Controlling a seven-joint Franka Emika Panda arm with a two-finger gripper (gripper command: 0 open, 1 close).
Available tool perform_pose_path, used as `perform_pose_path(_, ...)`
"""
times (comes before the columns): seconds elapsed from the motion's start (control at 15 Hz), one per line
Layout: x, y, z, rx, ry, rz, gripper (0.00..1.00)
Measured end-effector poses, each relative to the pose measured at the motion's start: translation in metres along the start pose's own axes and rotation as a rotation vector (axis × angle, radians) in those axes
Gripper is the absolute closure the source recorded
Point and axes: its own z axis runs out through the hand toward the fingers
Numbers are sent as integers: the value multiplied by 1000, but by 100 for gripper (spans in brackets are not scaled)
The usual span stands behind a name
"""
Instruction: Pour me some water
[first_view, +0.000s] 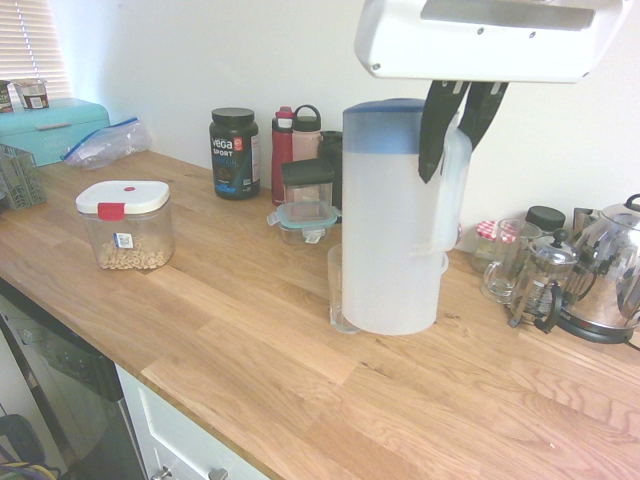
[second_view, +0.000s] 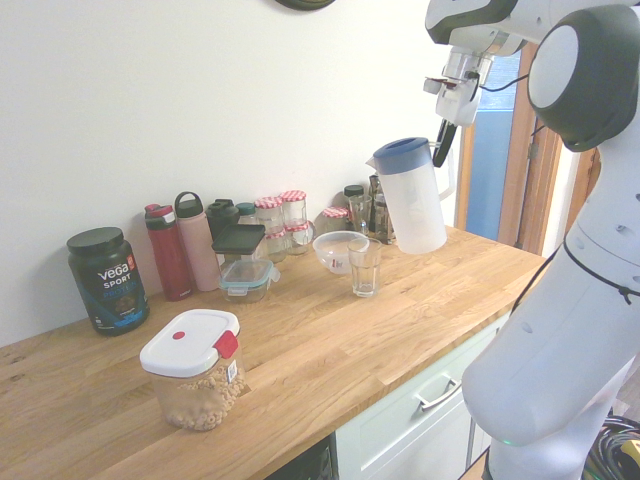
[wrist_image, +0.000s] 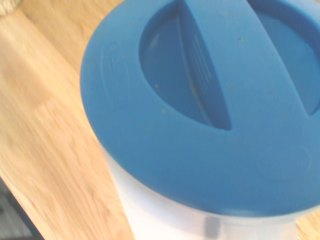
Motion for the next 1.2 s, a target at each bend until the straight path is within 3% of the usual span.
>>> perform_pose_path(0.4, 36, -8, 30, -190, -134, -117, 100)
perform_pose_path(0.87, 60, -37, 96, -351, -237, -201, 100)
perform_pose_path(1.2, 71, -57, 110, -447, -275, -242, 100)
